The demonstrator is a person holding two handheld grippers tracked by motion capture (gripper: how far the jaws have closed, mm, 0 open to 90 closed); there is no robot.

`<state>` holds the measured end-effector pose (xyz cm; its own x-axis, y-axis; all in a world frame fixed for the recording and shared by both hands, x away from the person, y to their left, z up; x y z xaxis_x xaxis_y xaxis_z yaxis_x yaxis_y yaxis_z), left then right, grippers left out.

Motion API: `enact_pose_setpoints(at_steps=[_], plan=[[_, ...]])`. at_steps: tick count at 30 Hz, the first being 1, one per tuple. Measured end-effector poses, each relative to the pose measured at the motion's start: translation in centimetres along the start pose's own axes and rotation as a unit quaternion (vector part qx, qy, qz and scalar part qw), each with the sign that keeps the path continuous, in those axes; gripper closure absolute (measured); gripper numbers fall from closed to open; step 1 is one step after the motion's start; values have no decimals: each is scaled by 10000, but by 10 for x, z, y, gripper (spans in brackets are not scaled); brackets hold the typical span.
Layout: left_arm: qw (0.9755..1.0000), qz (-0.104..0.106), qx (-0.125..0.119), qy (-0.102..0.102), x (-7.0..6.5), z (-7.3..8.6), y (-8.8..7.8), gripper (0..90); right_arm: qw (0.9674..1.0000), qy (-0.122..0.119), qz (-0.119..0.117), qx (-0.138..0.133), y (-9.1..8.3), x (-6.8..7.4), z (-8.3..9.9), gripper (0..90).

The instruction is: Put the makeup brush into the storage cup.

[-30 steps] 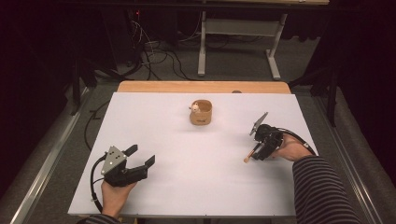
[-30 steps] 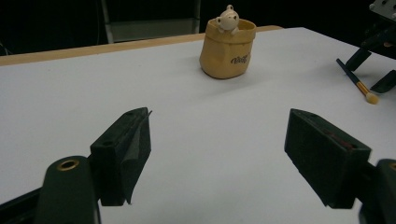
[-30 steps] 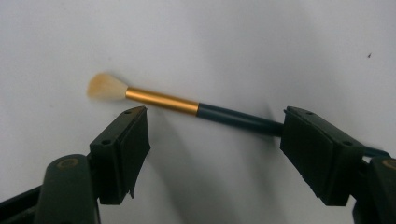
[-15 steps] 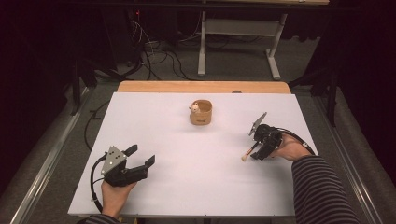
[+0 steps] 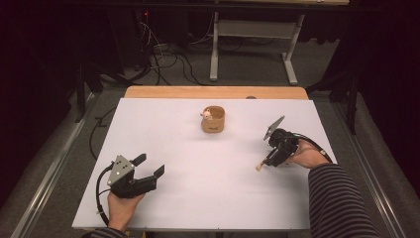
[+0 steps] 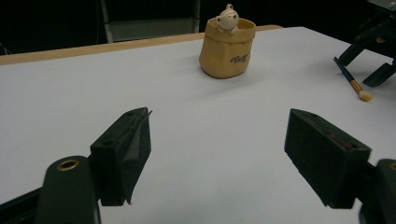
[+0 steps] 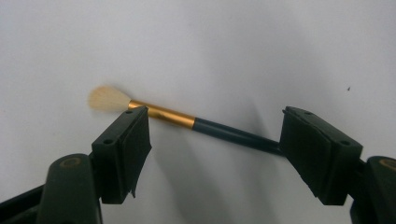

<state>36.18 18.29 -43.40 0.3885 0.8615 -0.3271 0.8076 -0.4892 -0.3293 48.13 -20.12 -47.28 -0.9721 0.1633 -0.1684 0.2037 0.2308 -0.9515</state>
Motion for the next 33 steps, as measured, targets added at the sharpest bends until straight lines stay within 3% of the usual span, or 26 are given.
enact_pose_setpoints(at_steps=[11, 16, 21, 33], plan=[[10000, -14, -6, 12, 0, 0, 0, 236, 9997, 110, -152, -152, 4, -10, -10, 258], [10000, -5, -7, 22, -1, 0, 0, 236, 9994, 179, -296, -94, 7, -10, -4, 252], [10000, -13, -7, 27, -1, 0, 0, 236, 9991, 31, -422, 1, 10, -7, 4, 239], [10000, -9, -14, 18, -1, 0, -1, 236, 9993, -79, -275, 251, 9, -3, 7, 270]])
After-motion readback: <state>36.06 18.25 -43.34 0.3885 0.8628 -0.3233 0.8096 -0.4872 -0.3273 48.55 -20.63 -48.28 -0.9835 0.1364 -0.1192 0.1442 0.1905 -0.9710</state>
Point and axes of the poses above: each handheld gripper's, and its own axes: y roughly forward along the jaws, z roughly out of its underside, x roughly to its left, the point moved 9 cm from there along y, roughly forward along the jaws, and after that the axes turned 15 degrees about -y, right-handed, at the moved point
